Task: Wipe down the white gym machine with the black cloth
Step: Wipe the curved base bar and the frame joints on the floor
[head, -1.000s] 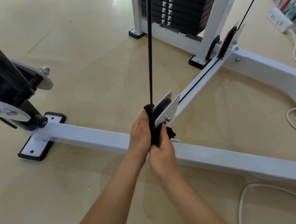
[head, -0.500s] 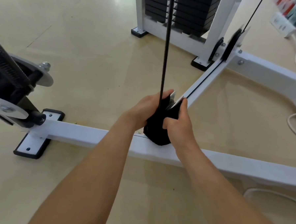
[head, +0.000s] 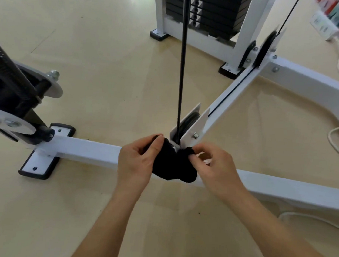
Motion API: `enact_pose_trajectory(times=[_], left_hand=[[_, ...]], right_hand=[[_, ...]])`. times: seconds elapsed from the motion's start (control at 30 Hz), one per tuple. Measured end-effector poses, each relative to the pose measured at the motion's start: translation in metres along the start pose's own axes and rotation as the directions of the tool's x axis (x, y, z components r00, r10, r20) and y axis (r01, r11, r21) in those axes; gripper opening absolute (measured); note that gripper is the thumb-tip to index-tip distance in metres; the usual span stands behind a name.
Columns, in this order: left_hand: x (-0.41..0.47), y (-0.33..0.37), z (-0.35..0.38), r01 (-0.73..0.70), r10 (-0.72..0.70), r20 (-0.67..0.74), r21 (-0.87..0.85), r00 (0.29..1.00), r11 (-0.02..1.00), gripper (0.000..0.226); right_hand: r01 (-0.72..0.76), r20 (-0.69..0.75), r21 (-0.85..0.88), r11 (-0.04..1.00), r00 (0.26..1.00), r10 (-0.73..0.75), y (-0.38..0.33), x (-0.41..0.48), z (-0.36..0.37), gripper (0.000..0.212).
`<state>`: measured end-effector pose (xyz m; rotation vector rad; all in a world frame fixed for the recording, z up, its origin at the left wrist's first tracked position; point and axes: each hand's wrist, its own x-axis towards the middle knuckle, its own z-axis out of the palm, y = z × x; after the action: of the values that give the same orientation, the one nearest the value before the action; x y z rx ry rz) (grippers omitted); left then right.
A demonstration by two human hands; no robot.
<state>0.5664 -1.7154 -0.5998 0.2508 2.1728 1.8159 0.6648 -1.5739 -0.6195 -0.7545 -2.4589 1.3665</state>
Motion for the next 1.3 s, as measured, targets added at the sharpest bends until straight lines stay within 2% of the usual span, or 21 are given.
enact_pose_trajectory(times=[0.07,0.17,0.27,0.33,0.37,0.43,0.47,0.53,0.63,0.67,0.73,0.77,0.8,0.87,0.93,1.0,1.03,1.07,1.13,1.2,1.3], left_hand=[[-0.015,0.01,-0.011,-0.026,0.024,0.023,0.083,0.999,0.996,0.017],[-0.037,0.021,-0.005,0.027,-0.024,0.141,-0.018,0.99,0.999,0.008],[-0.049,0.014,0.019,0.097,-0.087,0.151,-0.06,0.985,0.993,0.023],[-0.05,0.007,0.032,0.115,-0.11,0.116,-0.037,0.987,0.993,0.019],[-0.049,0.003,0.036,0.131,-0.125,0.126,-0.044,0.984,0.99,0.014],[-0.046,-0.002,0.04,0.151,-0.144,0.195,-0.023,0.97,0.988,0.009],[-0.045,-0.005,0.038,0.14,-0.142,0.23,0.025,0.963,0.99,0.015],[-0.038,-0.012,0.031,0.111,-0.131,0.232,0.098,0.964,0.989,0.02],[-0.018,-0.015,0.016,0.075,-0.078,0.036,0.081,0.996,0.994,0.021],[-0.006,-0.012,0.011,0.044,-0.043,-0.022,0.023,0.999,0.999,0.022],[0.023,0.001,0.005,-0.014,0.013,-0.025,-0.058,1.0,0.998,0.027],[0.041,0.007,0.005,-0.009,0.012,0.04,-0.063,0.999,0.998,0.028],[0.059,0.014,0.008,0.015,-0.008,0.142,-0.049,0.99,0.999,0.026],[0.091,0.021,0.019,0.078,-0.066,0.36,-0.018,0.931,0.997,0.026],[0.118,0.023,0.038,0.148,-0.145,0.541,0.038,0.828,0.988,0.031],[0.133,0.022,0.058,0.161,-0.243,0.643,0.185,0.726,0.969,0.039],[0.139,0.022,0.066,0.174,-0.286,0.669,0.231,0.686,0.957,0.041],[0.144,0.021,0.071,0.2,-0.317,0.693,0.247,0.648,0.948,0.047],[0.15,0.019,0.076,0.246,-0.361,0.751,0.266,0.553,0.932,0.063],[0.154,0.022,0.08,0.271,-0.392,0.786,0.293,0.478,0.917,0.055],[0.149,0.037,0.09,0.322,-0.459,0.764,0.34,0.454,0.884,0.048]], right_hand=[[-0.109,-0.056,0.169,0.98,0.991,0.12,-0.003,0.002,-0.025,0.017],[-0.087,-0.276,0.339,0.937,0.943,0.188,-0.014,0.016,-0.061,0.019],[0.121,-0.391,0.293,0.948,0.92,0.004,-0.037,0.048,-0.067,0.015],[0.293,-0.28,0.125,0.948,0.927,-0.249,-0.052,0.067,-0.049,0.012],[0.345,-0.131,0.003,0.939,0.931,-0.342,-0.054,0.074,-0.036,0.016],[0.419,0.223,-0.295,0.859,0.904,-0.365,-0.042,0.085,-0.012,0.029],[0.465,0.321,-0.421,0.779,0.879,-0.352,-0.034,0.088,-0.006,0.035],[0.552,0.374,-0.515,0.656,0.833,-0.408,-0.022,0.096,-0.008,0.048],[0.616,0.32,-0.5,0.609,0.784,-0.531,-0.019,0.11,-0.013,0.035],[0.609,0.277,-0.491,0.623,0.787,-0.551,-0.016,0.117,-0.013,0.032],[0.464,0.107,-0.355,0.812,0.883,-0.457,-0.01,0.128,-0.011,0.031],[0.33,0.0,-0.158,0.931,0.943,-0.334,-0.011,0.13,-0.01,0.033],[0.138,-0.062,0.105,0.985,0.989,-0.132,-0.012,0.13,-0.008,0.035],[-0.225,-0.023,0.461,0.858,0.964,0.265,-0.011,0.125,-0.002,0.038],[-0.376,0.061,0.565,0.734,0.907,0.417,-0.012,0.124,0.002,0.043],[-0.402,0.046,0.54,0.739,0.891,0.452,-0.016,0.12,0.002,0.048],[-0.389,-0.006,0.454,0.802,0.898,0.439,-0.017,0.116,-0.002,0.049],[-0.34,-0.105,0.366,0.866,0.91,0.402,-0.013,0.111,-0.005,0.046],[-0.2,-0.205,0.356,0.913,0.936,0.285,-0.01,0.081,-0.005,0.037],[-0.141,-0.125,0.444,0.885,0.968,0.217,-0.017,0.047,0.012,0.042],[-0.202,-0.081,0.594,0.779,0.948,0.307,-0.023,0.055,0.036,0.058]])
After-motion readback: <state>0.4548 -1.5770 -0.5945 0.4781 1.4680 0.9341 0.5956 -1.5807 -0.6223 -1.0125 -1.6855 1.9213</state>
